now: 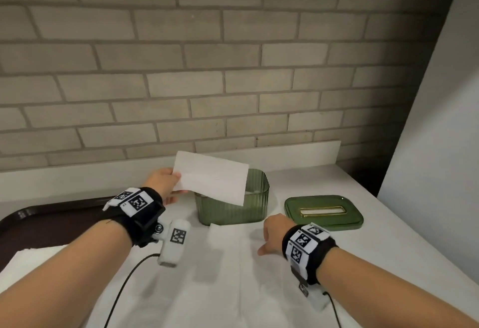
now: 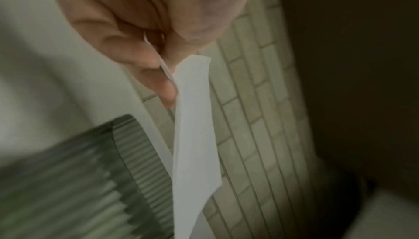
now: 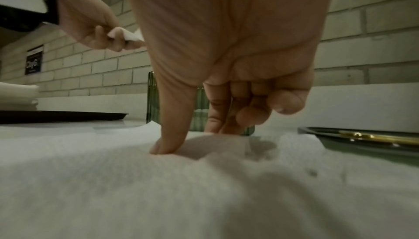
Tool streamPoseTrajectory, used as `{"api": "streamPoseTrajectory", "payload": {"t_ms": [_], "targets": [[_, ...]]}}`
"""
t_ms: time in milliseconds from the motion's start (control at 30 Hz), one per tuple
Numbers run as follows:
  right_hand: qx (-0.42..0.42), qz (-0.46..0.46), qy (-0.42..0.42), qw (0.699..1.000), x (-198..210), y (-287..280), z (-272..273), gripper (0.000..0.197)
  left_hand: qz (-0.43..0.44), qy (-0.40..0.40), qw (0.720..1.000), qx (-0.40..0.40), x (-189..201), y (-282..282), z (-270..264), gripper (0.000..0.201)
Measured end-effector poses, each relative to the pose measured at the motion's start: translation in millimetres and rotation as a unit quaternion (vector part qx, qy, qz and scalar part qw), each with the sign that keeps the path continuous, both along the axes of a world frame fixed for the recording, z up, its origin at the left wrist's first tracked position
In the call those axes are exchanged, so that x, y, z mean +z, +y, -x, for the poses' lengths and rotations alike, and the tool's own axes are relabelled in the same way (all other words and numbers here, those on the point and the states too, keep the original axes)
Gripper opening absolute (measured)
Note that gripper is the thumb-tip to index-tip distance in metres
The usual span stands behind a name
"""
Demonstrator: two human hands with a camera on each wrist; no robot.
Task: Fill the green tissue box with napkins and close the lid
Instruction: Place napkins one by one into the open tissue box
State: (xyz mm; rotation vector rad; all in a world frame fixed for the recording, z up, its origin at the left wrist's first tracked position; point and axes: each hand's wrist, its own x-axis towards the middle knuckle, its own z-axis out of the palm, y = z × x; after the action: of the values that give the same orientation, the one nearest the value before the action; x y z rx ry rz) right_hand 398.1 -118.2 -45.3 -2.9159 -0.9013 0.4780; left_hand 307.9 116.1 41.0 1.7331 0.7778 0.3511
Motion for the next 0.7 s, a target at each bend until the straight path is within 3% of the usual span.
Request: {"api": "streamPoseTrajectory", "payload": {"t_ms": [100, 167, 200, 233, 300, 333, 433, 533, 633, 700], "targets": [[0.004, 0.021, 0.011, 1.000, 1, 1, -4, 0.060, 0.086, 0.019, 0.995, 0.045, 0, -8, -27, 0.013], [0.003, 0.023, 0.023, 0.999, 1, 2, -7, 0.064, 0.096, 0.041, 0.993, 0.063, 4, -13, -44, 0.011], [0.005, 0.021, 0.024, 0.999, 1, 3, -9, 0.065, 0.054, 0.074, 0.995, 0.046, 5, -13, -52, 0.016], [0.009, 0.015, 0.023, 1.000, 2, 3, -10, 0.065, -0.045, 0.145, 0.988, 0.006, 3, -12, -60, 0.025], [0.016, -0.013, 0.025, 0.999, 1, 2, -13, 0.060, -0.244, 0.220, 0.944, -0.036, 1, -13, -66, 0.048], [0.021, -0.028, 0.028, 0.999, 1, 1, -14, 0.057, -0.299, 0.258, 0.917, -0.055, -4, -9, -70, 0.056], [0.040, -0.092, 0.039, 0.994, 10, -7, -14, 0.038, -0.354, 0.314, 0.880, -0.047, -31, 11, -93, 0.067], [0.029, -0.193, 0.061, 0.979, 28, -20, -19, 0.010, -0.394, 0.334, 0.853, -0.073, -77, 59, -133, 0.063], [0.023, -0.282, 0.064, 0.957, 48, -37, -28, 0.022, -0.334, 0.348, 0.873, -0.066, -75, 46, -130, 0.064], [0.010, -0.335, 0.066, 0.940, 61, -51, -36, 0.016, -0.285, 0.291, 0.908, -0.100, -40, 5, -104, 0.061]]}}
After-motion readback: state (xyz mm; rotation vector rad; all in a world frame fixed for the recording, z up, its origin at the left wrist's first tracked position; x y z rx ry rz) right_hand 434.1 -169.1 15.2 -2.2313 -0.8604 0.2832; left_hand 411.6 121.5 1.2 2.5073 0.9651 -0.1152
